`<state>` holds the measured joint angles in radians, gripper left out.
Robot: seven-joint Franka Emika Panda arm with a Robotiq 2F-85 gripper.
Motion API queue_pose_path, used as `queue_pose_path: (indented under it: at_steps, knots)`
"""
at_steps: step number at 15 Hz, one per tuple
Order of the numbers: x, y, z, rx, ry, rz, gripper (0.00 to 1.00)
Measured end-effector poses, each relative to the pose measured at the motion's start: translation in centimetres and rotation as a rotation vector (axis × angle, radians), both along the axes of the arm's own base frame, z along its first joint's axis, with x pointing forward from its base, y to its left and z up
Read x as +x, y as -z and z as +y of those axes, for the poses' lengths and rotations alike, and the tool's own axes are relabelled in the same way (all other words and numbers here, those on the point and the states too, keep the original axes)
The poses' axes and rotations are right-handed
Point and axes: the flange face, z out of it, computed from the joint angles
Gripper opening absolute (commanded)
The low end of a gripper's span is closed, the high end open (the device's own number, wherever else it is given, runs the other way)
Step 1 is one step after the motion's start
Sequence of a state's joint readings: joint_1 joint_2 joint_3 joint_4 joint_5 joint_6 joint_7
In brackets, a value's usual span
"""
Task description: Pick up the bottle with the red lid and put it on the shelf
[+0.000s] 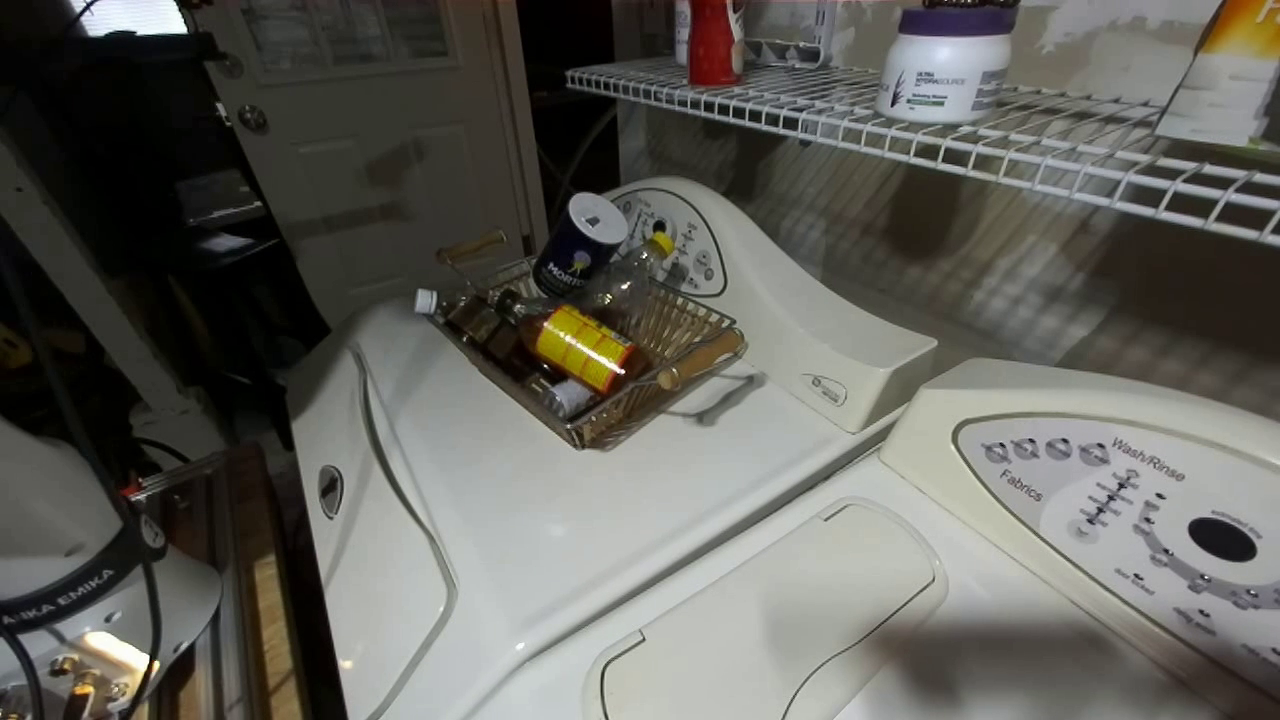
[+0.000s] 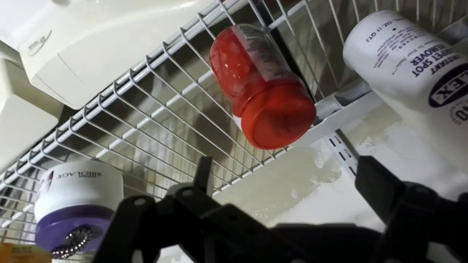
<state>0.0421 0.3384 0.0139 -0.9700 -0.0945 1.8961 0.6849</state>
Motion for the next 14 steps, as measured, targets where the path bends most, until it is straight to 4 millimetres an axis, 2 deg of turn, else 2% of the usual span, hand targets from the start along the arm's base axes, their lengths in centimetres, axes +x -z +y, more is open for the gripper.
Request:
queue_pose_path:
  at_steps: [8, 14]
  knots:
    - [-3.7, -0.7, -0.1, -0.185, -0.266, -0.033, 1.0]
    - [-7.7, 0.2, -0.5, -0.292, -0.42, -0.001, 1.0]
